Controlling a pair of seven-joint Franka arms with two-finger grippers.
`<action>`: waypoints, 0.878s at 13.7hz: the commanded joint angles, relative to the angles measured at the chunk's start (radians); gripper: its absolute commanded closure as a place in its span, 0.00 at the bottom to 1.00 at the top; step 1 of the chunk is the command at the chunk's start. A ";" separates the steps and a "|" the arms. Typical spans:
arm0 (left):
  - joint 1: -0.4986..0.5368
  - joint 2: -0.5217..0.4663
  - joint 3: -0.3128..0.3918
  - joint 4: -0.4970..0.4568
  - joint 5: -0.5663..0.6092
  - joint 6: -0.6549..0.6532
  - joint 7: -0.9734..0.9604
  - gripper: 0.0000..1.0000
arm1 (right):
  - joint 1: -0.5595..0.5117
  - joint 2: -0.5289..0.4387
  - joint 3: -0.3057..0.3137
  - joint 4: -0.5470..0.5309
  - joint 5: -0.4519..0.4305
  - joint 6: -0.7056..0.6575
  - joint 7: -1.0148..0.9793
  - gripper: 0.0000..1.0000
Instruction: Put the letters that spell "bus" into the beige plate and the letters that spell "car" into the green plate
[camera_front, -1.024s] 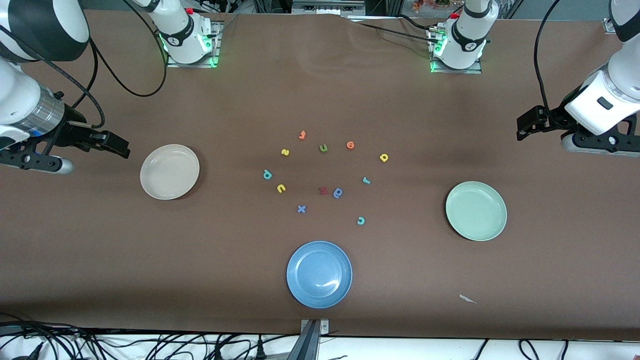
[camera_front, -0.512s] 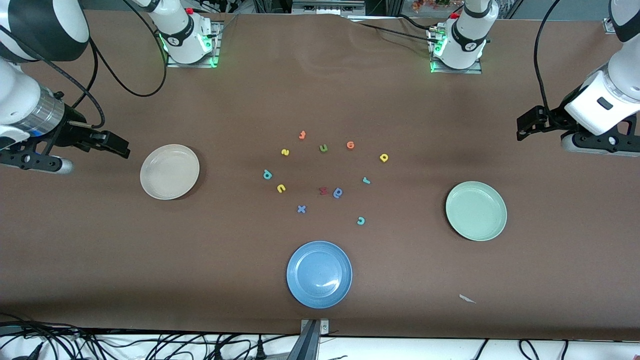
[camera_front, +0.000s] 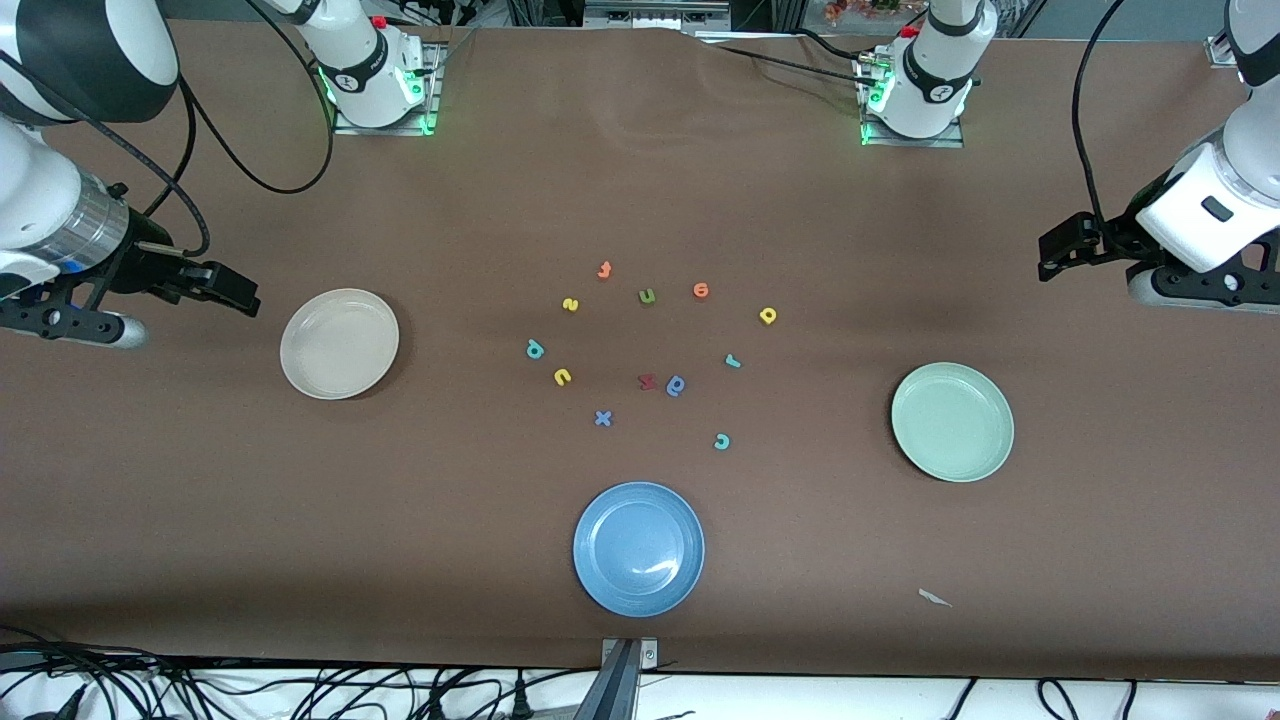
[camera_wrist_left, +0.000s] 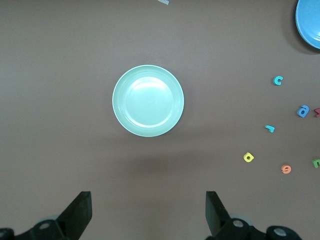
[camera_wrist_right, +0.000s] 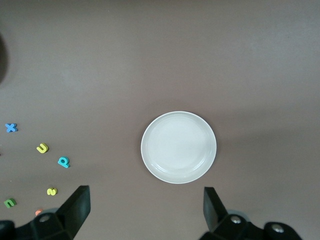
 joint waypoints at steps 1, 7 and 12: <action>0.004 0.003 -0.003 0.017 0.011 -0.020 0.008 0.00 | -0.003 -0.014 0.000 -0.012 0.011 0.000 -0.014 0.00; -0.004 0.003 -0.006 0.015 0.008 -0.041 0.010 0.00 | -0.003 -0.014 -0.001 -0.012 0.011 0.000 -0.014 0.00; -0.028 0.061 -0.016 0.007 -0.090 -0.084 0.057 0.00 | -0.003 -0.014 0.000 -0.017 0.013 0.007 -0.014 0.00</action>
